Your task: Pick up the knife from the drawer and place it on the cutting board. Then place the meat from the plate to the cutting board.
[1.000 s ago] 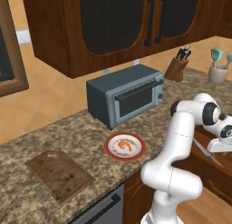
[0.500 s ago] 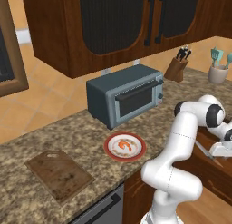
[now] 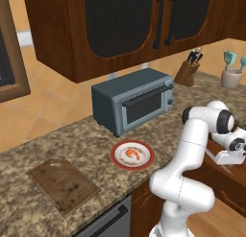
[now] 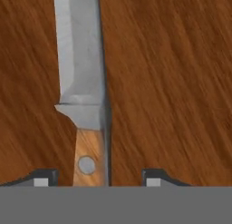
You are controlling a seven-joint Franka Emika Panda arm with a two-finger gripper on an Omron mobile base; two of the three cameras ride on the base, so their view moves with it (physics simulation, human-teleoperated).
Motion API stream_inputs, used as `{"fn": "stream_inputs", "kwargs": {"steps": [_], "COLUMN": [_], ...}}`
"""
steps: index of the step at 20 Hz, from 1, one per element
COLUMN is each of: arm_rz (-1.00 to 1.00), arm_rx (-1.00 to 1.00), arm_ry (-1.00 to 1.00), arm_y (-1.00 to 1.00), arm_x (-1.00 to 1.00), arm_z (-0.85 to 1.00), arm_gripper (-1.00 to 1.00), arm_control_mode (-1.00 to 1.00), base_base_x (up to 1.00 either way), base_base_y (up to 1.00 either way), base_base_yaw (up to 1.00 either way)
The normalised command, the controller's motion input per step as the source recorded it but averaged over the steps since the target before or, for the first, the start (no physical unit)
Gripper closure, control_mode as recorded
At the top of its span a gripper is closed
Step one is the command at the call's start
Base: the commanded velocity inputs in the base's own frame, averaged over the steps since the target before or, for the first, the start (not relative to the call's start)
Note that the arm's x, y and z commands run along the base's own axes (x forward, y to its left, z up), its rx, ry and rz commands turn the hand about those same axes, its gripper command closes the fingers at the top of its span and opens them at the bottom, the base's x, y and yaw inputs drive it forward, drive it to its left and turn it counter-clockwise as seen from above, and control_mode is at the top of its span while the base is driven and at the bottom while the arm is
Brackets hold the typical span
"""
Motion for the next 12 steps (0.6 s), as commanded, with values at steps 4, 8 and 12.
{"fn": "stream_inputs", "kwargs": {"steps": [4, 8, 12], "arm_rz": [-0.05, -0.1, -0.13], "arm_rx": [-0.1, -0.16, -0.11], "arm_ry": [-0.01, -0.1, -0.14], "arm_y": [0.0, 0.0, 0.0], "arm_x": [-0.31, -0.57, -0.43], "arm_z": [-0.61, -0.46, -0.13], "arm_gripper": [1.0, 1.0, 1.0], "arm_control_mode": [-1.0, -1.0, -1.0], "base_base_x": [0.0, 0.0, 0.0], "base_base_y": [0.0, 0.0, 0.0], "base_base_yaw": [0.0, 0.0, 0.0]}}
